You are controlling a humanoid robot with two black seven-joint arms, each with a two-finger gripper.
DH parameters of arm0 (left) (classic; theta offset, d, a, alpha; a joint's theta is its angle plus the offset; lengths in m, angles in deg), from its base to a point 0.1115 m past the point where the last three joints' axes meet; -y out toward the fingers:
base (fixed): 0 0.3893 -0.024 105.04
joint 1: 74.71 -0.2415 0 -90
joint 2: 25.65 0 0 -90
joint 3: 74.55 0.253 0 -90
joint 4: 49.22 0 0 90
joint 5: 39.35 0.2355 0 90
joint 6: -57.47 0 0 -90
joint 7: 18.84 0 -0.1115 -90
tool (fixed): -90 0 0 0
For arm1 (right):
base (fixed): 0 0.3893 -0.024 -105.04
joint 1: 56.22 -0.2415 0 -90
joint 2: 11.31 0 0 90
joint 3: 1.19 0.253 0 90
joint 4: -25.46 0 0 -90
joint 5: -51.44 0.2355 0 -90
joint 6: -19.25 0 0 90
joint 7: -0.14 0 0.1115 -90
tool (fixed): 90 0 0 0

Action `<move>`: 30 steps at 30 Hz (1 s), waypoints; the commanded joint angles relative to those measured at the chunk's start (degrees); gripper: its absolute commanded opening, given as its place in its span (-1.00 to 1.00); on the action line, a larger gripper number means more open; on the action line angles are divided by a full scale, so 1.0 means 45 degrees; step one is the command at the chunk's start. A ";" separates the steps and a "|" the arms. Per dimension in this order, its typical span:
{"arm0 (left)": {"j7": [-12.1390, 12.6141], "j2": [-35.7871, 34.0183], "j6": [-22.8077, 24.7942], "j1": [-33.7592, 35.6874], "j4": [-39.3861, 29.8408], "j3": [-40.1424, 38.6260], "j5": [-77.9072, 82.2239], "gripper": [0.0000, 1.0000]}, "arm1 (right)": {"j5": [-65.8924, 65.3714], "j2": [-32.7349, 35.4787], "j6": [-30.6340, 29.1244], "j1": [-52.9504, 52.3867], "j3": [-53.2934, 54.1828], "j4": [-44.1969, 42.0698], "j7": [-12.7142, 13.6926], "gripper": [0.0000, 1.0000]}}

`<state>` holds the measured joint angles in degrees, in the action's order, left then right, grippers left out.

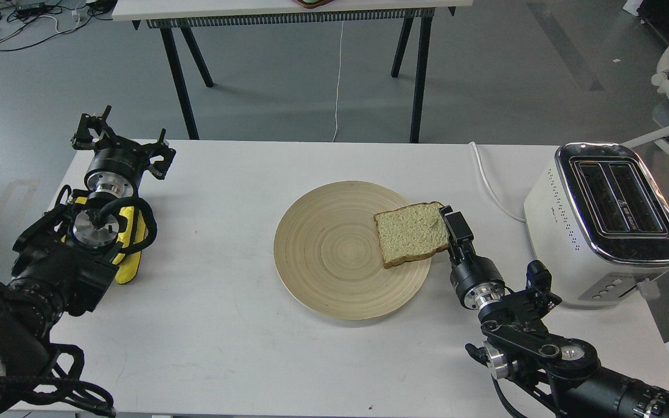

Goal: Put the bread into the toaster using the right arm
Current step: 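Lower the right gripper onto the bread slice and close it, then lift the bread slice off the plate with the right gripper, then carry the bread slice over the toaster slot with the right gripper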

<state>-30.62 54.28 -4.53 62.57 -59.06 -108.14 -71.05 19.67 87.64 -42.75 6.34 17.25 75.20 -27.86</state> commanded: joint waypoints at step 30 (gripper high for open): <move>0.0000 -0.0009 0.0000 0.0000 0.0000 0.0003 0.0012 1.00 | 0.0050 0.5016 -0.0001 -0.1126 0.2348 0.6166 0.0000 -0.95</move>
<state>-30.62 54.28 -4.53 62.57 -59.06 -108.13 -71.08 19.91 100.79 -42.76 3.46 26.60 93.56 -27.86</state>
